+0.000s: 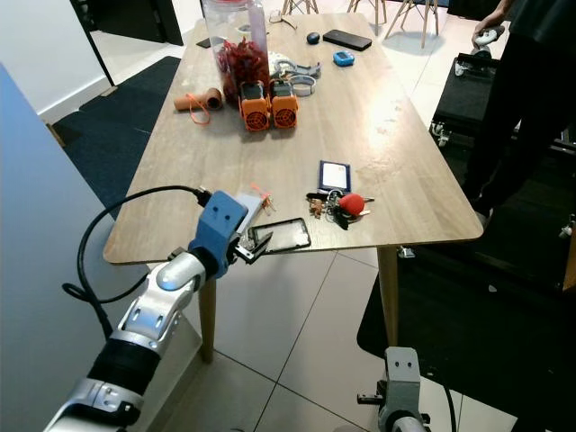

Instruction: Hang keys on a hook

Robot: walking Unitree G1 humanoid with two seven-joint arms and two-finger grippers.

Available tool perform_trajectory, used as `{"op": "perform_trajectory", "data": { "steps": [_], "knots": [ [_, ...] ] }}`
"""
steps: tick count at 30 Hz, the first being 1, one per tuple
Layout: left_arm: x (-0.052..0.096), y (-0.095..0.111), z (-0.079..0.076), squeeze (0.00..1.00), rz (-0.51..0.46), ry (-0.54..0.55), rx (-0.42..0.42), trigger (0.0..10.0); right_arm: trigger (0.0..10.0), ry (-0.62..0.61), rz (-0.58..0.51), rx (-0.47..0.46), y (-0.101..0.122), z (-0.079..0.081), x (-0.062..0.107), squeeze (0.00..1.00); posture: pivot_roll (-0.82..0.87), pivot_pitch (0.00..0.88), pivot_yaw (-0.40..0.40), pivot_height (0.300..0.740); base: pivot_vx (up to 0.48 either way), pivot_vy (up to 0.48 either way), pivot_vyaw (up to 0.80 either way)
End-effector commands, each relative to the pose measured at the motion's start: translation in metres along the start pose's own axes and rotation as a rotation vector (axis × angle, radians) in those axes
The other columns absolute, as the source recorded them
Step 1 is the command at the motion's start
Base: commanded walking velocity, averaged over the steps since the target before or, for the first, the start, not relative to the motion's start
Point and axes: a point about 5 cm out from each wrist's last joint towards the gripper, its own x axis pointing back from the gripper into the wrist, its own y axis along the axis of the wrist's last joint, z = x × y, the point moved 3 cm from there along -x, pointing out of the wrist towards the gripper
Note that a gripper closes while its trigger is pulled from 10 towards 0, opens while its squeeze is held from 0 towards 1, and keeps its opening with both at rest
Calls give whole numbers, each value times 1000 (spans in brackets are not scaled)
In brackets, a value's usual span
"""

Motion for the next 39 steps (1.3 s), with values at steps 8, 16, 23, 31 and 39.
{"op": "perform_trajectory", "data": {
  "steps": [8, 16, 23, 31, 39],
  "knots": [
    [8, -14, -14, 0, 38, -114, 45, 10000, 10000, 4, 9, -3, -4, 1, 2, 0, 42, 60, 22, 740, 0, 0, 0],
    [6, -5, -33, 0, -27, -163, -28, 10000, 10000, 6, 5, -4, -3, 3, 1, 0, 46, 62, 22, 740, 0, 0, 0],
    [5, 0, -43, 0, -87, -189, -102, 10000, 10000, 9, 6, -3, -2, 4, 0, 0, 48, 66, 19, 740, 0, 0, 0],
    [-1, 6, -55, 0, -136, -181, -221, 10000, 10000, 5, 3, -5, -2, 2, 0, 0, 43, 69, 19, 740, 0, 0, 0],
    [-5, 10, -48, 0, -156, -101, -327, 10000, 10000, 7, 4, -3, -2, 2, 1, 0, 47, 69, 15, 740, 0, 0, 0]
  ]
}}
